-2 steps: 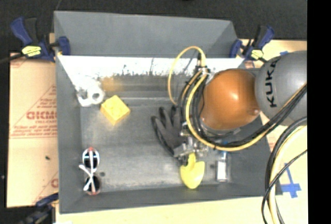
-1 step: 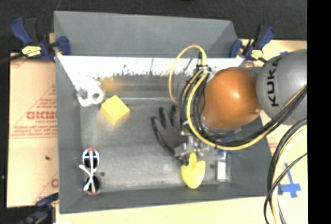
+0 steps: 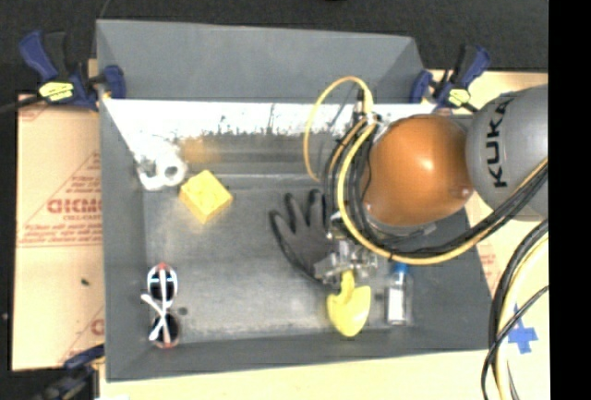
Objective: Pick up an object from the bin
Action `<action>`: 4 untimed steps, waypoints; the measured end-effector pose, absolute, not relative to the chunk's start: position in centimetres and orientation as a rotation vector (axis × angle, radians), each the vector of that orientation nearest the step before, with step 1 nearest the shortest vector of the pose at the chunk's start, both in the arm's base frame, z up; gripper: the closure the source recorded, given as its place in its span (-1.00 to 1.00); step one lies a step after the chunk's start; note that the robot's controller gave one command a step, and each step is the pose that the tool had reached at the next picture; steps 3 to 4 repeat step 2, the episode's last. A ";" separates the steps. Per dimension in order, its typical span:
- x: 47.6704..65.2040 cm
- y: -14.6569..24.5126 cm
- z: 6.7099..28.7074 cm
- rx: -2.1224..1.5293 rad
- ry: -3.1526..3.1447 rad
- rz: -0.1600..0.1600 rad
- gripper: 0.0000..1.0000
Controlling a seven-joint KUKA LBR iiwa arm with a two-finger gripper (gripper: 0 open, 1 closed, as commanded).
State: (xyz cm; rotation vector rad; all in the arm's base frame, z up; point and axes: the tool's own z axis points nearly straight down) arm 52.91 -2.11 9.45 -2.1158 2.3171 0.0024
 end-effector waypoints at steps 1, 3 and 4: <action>52.9 -2.1 11.9 -2.116 2.316 0.002 1.00; 53.1 -2.2 14.0 -2.113 2.315 -0.004 1.00; 53.1 -2.2 14.0 -2.113 2.315 -0.004 1.00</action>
Offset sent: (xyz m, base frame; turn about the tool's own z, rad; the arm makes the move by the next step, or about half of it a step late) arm -0.0004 0.0000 0.0463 -0.0005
